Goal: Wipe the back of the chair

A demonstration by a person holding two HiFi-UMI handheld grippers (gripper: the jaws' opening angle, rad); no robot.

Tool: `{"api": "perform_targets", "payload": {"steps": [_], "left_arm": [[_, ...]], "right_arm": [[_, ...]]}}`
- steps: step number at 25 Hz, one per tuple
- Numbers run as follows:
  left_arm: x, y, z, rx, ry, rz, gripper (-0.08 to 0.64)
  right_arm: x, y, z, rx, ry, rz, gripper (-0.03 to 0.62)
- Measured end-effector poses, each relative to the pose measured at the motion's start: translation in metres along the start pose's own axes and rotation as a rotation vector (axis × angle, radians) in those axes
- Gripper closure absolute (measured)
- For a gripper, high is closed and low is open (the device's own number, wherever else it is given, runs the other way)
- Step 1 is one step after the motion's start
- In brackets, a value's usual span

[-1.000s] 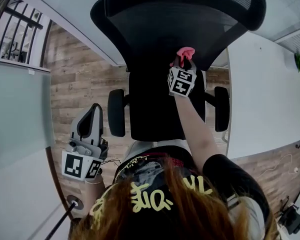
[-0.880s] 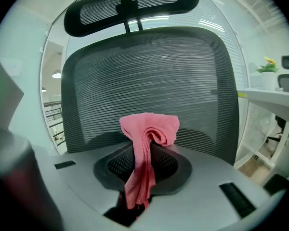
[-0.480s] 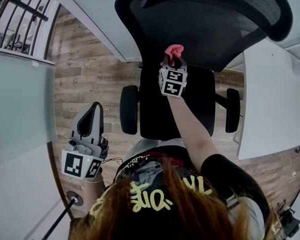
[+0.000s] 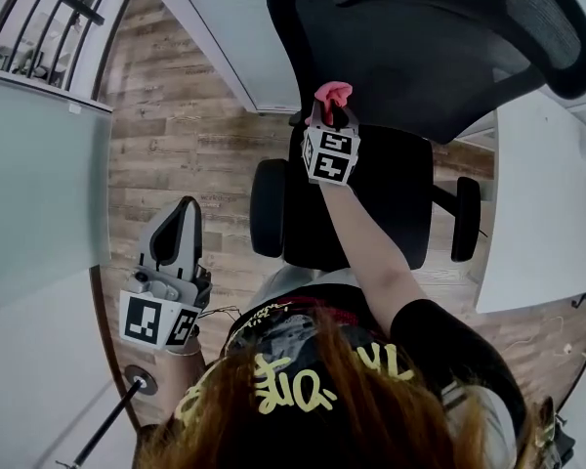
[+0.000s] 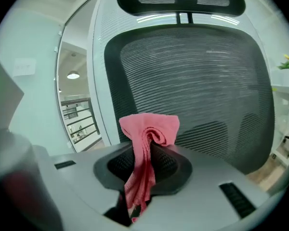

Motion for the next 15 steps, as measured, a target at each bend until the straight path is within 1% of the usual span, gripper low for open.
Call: {"api": "perform_targets", "payload": {"steps": [2,6,9,12,15], "left_arm": [[-0.006,-0.005,0.001,-0.001,-0.001,-0.009,0.571],[-0.017,-0.015,0.002,-0.002,-0.001,-0.032,0.571],[-0.024,-0.021,0.004,-0.008,-0.003,-0.042,0.571],[-0.026,-0.023,0.004,-0.014,0.000,-0.034,0.571],[-0.022,-0.023,0.003,-0.023,0.009,-0.009,0.571]], "right_arm": [[0.001,-0.008,0.002,-0.014,0.002,-0.015,0.522],[0.004,-0.018,0.004,-0.012,0.001,-0.020,0.522],[0.004,-0.028,0.005,-0.024,-0.010,-0.050,0.522],[0.004,-0.039,0.005,-0.046,-0.034,-0.120,0.522],[-0.001,-0.051,-0.003,-0.076,-0.025,-0.227,0.522]]}}
Point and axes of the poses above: the fingertips, and each gripper's own axes: x forward along the fingers, y to its right, z out of its underside, the point moved 6 cm from there along -x, backward along the fingers, and after that the axes turned 9 degrees about y, right-handed, at the moved point
